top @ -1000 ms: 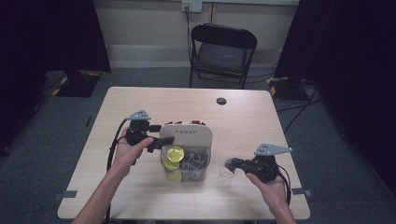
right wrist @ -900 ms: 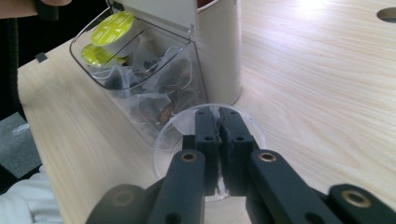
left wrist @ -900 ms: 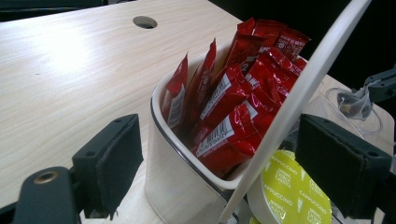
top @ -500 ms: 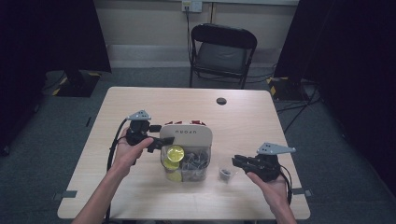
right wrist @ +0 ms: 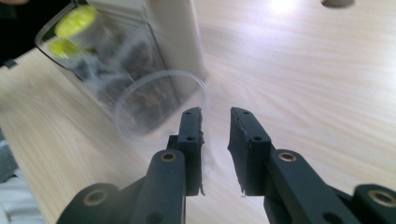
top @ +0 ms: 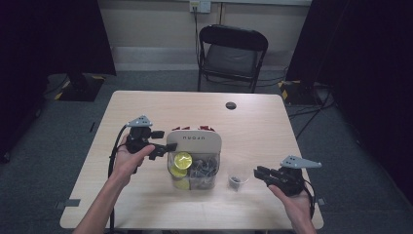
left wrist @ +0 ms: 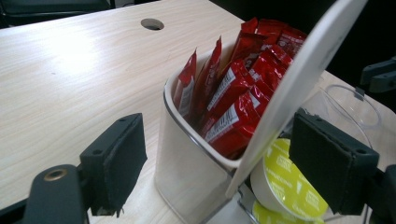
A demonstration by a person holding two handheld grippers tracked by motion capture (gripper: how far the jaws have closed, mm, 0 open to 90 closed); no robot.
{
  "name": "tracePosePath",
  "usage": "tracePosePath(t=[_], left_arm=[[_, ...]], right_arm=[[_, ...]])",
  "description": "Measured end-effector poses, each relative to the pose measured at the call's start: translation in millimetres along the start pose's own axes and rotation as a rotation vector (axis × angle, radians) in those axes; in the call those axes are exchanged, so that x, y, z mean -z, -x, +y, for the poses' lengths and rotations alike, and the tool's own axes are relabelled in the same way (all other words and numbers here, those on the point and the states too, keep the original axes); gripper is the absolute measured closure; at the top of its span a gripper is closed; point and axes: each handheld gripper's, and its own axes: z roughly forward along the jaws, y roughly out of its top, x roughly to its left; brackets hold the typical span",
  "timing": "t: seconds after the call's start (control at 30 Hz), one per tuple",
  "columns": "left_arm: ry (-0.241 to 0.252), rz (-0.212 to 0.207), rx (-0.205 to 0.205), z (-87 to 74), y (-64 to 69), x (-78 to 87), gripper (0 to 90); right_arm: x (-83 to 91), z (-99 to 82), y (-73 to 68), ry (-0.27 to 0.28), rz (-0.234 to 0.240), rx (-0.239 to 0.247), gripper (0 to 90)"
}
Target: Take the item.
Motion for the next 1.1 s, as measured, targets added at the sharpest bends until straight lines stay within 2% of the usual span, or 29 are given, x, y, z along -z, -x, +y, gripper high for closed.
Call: tracePosePath(t=[0.2,0.3,0.47,0.57,0.7,0.77,0.87,0.97,1.1], left_arm=[[0.036,0.013,0.029,0.3,-9.4,17.6,18.4],[0.059,0.019,0.039,1.2,-15.4,27.3,20.6],[0.094,0.060,0.070,2.2,-28.9,39.4,20.3],[0.104,0.080,0.087,2.4,-33.1,37.5,20.3],[0.126,0.092,0.103,6.9,-35.3,30.3,20.3],[0.134,0.085,0.103,8.5,-35.5,25.4,20.3],[0.115,0.094,0.095,9.7,-37.4,19.1,20.2],[0.119,0.092,0.091,11.1,-38.5,15.2,19.8],[0.109,0.091,0.096,13.5,-42.4,8.6,19.8]], right_arm=[[-2.7,-18.1,13.0,-0.031,-0.049,-0.019,69.3],[-5.6,-21.6,17.9,-0.038,-0.070,-0.042,61.4],[-12.4,-28.7,24.7,-0.067,-0.108,-0.066,46.4],[-20.1,-33.1,28.8,-0.110,-0.123,-0.067,39.7],[-25.5,-36.8,31.7,-0.130,-0.138,-0.069,34.3],[-28.5,-39.2,32.9,-0.149,-0.141,-0.071,30.7],[-33.7,-41.5,35.6,-0.174,-0.178,-0.068,21.4],[-36.0,-42.0,37.5,-0.174,-0.198,-0.062,14.9],[-39.7,-44.6,38.5,-0.193,-0.241,-0.051,14.9]])
